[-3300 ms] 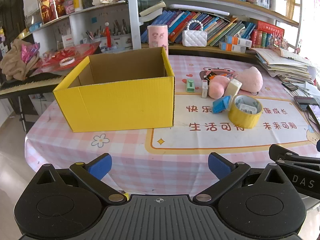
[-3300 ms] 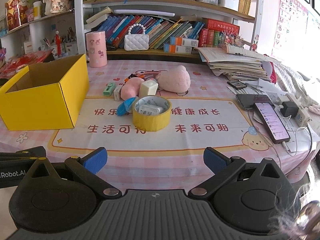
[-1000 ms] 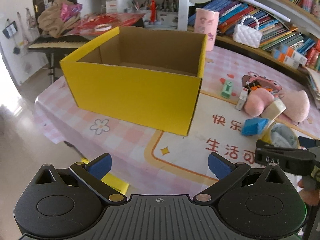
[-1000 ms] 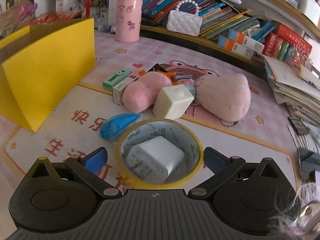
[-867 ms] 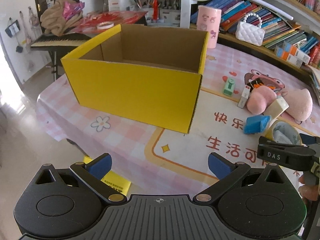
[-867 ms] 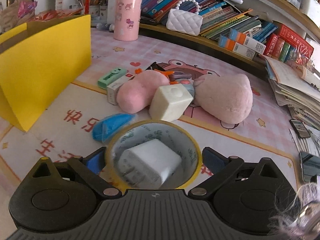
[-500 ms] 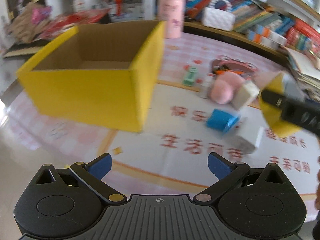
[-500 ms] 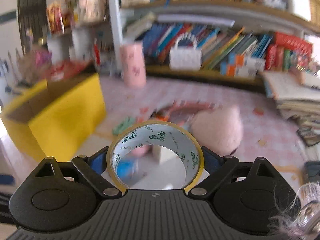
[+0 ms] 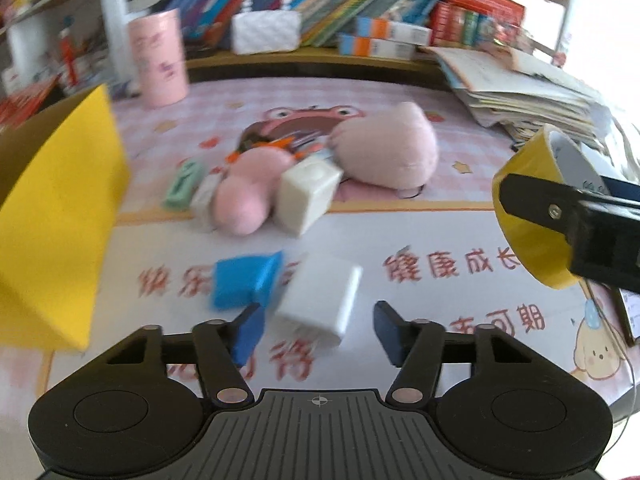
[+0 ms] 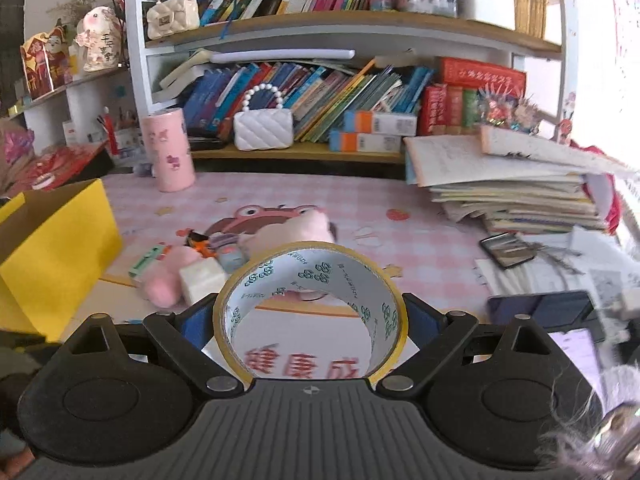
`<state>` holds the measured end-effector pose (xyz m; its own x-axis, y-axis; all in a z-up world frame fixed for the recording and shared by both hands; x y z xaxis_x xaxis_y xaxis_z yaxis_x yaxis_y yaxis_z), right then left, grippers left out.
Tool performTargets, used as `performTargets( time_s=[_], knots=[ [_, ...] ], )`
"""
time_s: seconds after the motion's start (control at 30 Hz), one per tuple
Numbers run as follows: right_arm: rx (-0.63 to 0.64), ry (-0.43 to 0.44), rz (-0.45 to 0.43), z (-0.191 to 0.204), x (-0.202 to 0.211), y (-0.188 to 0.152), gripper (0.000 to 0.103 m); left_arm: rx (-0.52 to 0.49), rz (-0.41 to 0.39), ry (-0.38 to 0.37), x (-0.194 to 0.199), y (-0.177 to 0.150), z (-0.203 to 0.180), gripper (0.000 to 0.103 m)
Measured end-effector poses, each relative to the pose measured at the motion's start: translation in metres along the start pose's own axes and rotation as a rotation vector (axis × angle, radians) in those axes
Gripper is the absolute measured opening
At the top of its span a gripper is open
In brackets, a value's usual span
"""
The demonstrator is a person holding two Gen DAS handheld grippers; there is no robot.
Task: Organize objects
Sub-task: 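Grasp the yellow tape roll with the right tool while the left tool grasps the white charger, then carry the white charger with the left tool while the right tool carries the tape roll to the box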
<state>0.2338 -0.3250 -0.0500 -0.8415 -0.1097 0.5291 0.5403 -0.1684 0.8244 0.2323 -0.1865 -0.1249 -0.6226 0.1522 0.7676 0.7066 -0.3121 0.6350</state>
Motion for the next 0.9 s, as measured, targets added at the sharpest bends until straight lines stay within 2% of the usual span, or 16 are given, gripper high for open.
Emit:
performTargets(
  time_s=[0.07,0.1,0.3,0.4,0.43,0.53,0.6,0.67,0.8,0.9],
  knots=[
    [0.004,-0.006,-0.003,-0.006,0.001,0.000,0.093,-0.031,-0.001,0.023,-0.010,0.006,-0.002,0.044],
    [0.005,-0.006,-0.003,-0.009,0.001,0.000,0.093,-0.047,0.000,0.038,-0.014,0.008,-0.001,0.043],
    [0.006,-0.006,0.020,-0.020,0.000,-0.005,0.093,-0.047,-0.001,0.036,-0.028,0.015,-0.003,0.043],
    [0.004,-0.003,0.036,-0.021,-0.002,-0.009,0.093,-0.027,0.066,-0.004,-0.042,0.007,-0.008,0.043],
    [0.005,-0.001,0.042,-0.021,-0.002,-0.010,0.093,-0.025,0.037,-0.002,-0.042,0.008,-0.008,0.045],
    [0.012,0.001,0.047,-0.019,-0.002,-0.013,0.093,-0.058,0.026,0.013,-0.044,0.008,-0.012,0.041],
    [0.018,0.001,0.050,-0.020,-0.001,-0.014,0.093,-0.040,0.027,0.006,-0.043,0.008,-0.011,0.041],
    [0.020,-0.002,0.054,-0.020,0.000,-0.016,0.093,0.022,0.035,-0.017,-0.038,0.008,-0.008,0.041],
    [0.014,-0.022,0.063,-0.018,0.002,-0.020,0.093,0.050,-0.027,-0.060,-0.011,0.010,-0.007,0.041],
    [0.008,-0.027,0.086,-0.012,0.001,-0.024,0.093,0.115,-0.058,-0.105,0.013,0.004,0.003,0.041]
  ],
)
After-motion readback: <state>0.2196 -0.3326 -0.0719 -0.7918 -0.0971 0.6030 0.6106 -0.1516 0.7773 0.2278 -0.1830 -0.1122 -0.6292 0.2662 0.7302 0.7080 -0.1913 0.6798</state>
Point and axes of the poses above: each gripper's, at about its wrist camera, not at the fingertips, and x roughly against the way its jaws point, z to its left, y to its top, the point moved 10 cm from there along -x, roughly the way its jaws point, and after that the axes turned 11 degrees about -x, right-handed, at the moved point
